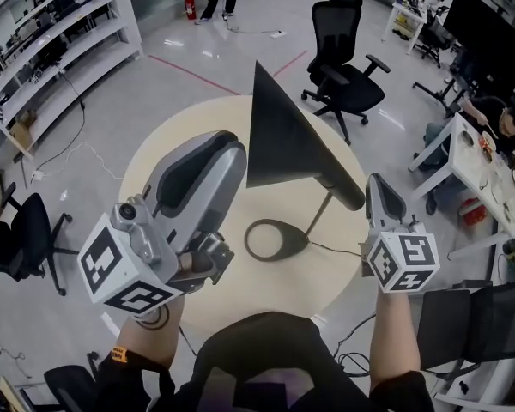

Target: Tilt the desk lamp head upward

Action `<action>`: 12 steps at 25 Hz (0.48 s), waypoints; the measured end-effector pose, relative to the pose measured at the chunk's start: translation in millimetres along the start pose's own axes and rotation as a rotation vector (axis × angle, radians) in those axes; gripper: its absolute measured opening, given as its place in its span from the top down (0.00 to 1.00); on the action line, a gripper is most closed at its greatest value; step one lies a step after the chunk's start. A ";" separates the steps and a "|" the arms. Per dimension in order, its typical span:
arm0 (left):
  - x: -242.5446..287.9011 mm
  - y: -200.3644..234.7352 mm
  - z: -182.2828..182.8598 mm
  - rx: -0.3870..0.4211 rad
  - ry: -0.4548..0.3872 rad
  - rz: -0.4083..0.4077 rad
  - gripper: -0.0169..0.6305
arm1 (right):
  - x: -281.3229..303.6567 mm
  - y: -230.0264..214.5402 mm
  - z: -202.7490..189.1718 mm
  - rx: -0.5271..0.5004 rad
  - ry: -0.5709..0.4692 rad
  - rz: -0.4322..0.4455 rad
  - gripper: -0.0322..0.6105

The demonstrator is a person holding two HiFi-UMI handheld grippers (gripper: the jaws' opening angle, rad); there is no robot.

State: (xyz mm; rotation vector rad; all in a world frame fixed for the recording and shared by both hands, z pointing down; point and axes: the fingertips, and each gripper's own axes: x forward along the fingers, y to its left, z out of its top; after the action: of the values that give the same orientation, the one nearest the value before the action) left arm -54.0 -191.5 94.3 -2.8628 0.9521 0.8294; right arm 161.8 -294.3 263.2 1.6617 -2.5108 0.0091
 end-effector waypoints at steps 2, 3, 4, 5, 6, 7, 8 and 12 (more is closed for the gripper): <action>-16.5 3.7 3.1 -0.009 -0.012 0.024 0.84 | -16.5 4.2 2.9 0.015 -0.010 -0.029 0.94; -26.2 6.3 2.7 -0.014 -0.011 0.039 0.84 | -25.6 7.7 4.0 0.026 -0.017 -0.045 0.94; -36.5 9.4 0.3 -0.019 -0.005 0.057 0.84 | -34.8 11.8 4.7 0.038 -0.026 -0.062 0.93; -47.1 13.0 -4.7 -0.024 0.008 0.080 0.84 | -43.7 16.5 4.5 0.048 -0.035 -0.081 0.93; -57.6 16.6 -12.4 -0.028 0.027 0.106 0.84 | -51.8 21.6 2.8 0.056 -0.041 -0.100 0.93; -67.8 19.8 -22.7 -0.031 0.052 0.132 0.84 | -58.6 27.3 -0.8 0.060 -0.041 -0.118 0.94; -77.8 22.3 -34.8 -0.034 0.082 0.155 0.84 | -64.2 33.7 -6.5 0.065 -0.035 -0.133 0.94; -114.5 27.5 -96.2 -0.019 0.229 0.222 0.84 | -80.8 68.9 -38.1 0.105 0.010 -0.154 0.93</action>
State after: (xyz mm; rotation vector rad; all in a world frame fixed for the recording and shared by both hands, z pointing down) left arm -100.4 -167.1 237.0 -2.9537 1.3117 0.5281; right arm 133.8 -190.3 296.5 1.8859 -2.4070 0.1353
